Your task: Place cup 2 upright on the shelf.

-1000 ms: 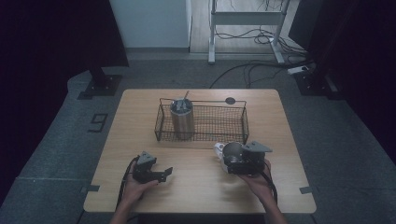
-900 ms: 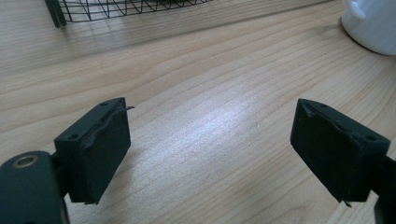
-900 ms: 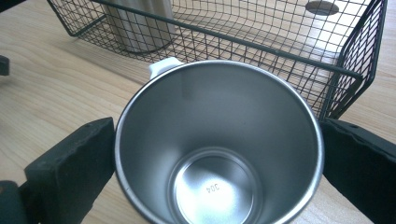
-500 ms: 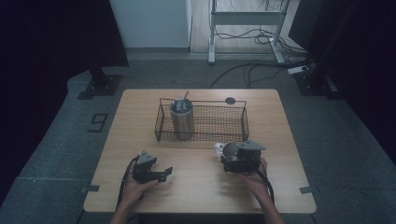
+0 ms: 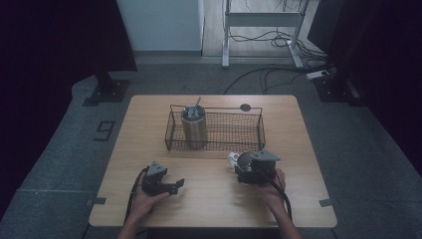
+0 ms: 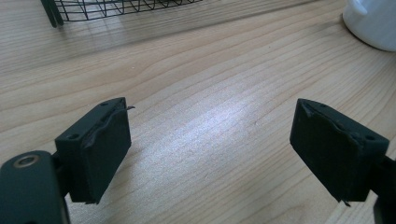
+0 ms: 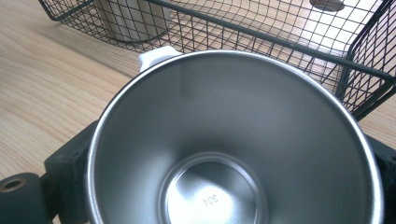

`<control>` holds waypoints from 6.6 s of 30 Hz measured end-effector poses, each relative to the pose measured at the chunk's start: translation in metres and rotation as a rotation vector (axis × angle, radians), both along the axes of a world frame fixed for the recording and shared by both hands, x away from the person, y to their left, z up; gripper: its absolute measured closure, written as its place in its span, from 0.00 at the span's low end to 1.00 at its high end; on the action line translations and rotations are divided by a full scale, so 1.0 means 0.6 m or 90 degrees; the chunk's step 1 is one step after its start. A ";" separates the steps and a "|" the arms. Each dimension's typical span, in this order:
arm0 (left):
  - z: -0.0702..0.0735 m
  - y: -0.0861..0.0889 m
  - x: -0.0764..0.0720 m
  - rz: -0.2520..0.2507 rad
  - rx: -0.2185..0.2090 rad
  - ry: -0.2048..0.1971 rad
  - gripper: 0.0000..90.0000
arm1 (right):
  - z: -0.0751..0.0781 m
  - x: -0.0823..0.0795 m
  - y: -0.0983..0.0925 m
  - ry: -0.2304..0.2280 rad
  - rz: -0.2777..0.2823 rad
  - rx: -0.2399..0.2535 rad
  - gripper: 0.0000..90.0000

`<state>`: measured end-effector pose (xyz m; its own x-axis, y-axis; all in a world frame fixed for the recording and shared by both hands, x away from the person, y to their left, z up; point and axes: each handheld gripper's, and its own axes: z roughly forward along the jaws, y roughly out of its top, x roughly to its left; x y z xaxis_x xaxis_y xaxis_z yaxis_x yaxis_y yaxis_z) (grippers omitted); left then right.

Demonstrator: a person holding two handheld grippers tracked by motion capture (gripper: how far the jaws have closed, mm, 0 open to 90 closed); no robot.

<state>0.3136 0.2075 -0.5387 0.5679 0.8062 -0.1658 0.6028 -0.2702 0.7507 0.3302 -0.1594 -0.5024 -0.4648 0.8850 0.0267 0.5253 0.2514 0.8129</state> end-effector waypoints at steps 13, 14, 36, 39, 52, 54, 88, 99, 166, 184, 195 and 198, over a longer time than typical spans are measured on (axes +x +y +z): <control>-0.001 0.000 0.001 0.003 0.001 0.002 0.14 | 0.001 -0.005 0.002 -0.009 0.024 -0.012 0.07; -0.001 0.000 0.001 0.002 0.001 0.002 0.14 | 0.002 -0.006 0.001 -0.008 0.026 -0.011 0.07; 0.003 0.000 -0.001 -0.001 -0.005 -0.001 0.14 | 0.049 -0.020 -0.012 -0.025 0.054 0.037 0.07; 0.003 0.000 -0.001 -0.001 -0.003 0.000 0.14 | 0.063 -0.020 -0.016 -0.033 0.056 0.039 0.07; 0.015 -0.008 -0.009 -0.017 -0.021 -0.008 0.14 | 0.109 -0.019 -0.028 -0.058 0.052 0.044 0.07; 0.015 -0.008 -0.009 -0.017 -0.020 -0.007 0.14 | 0.116 -0.019 -0.030 -0.066 0.052 0.045 0.07; 0.012 -0.009 -0.009 -0.014 -0.013 0.001 0.14 | 0.177 0.009 -0.016 -0.093 0.063 0.034 0.07; 0.011 -0.010 -0.009 -0.014 -0.010 0.002 0.15 | 0.191 0.016 -0.016 -0.099 0.060 0.037 0.07; 0.009 -0.008 -0.007 -0.013 -0.007 0.009 0.16 | 0.214 0.134 0.001 -0.079 0.039 0.023 0.07; 0.007 -0.010 -0.008 -0.018 -0.004 0.008 0.16 | 0.203 0.178 -0.002 -0.064 0.029 0.027 0.07; 0.006 -0.011 -0.008 -0.019 -0.002 0.009 0.16 | 0.186 0.199 -0.004 -0.053 0.023 0.025 0.07; 0.006 -0.011 -0.008 -0.020 -0.002 0.009 0.16 | 0.184 0.202 -0.003 -0.053 0.024 0.023 0.07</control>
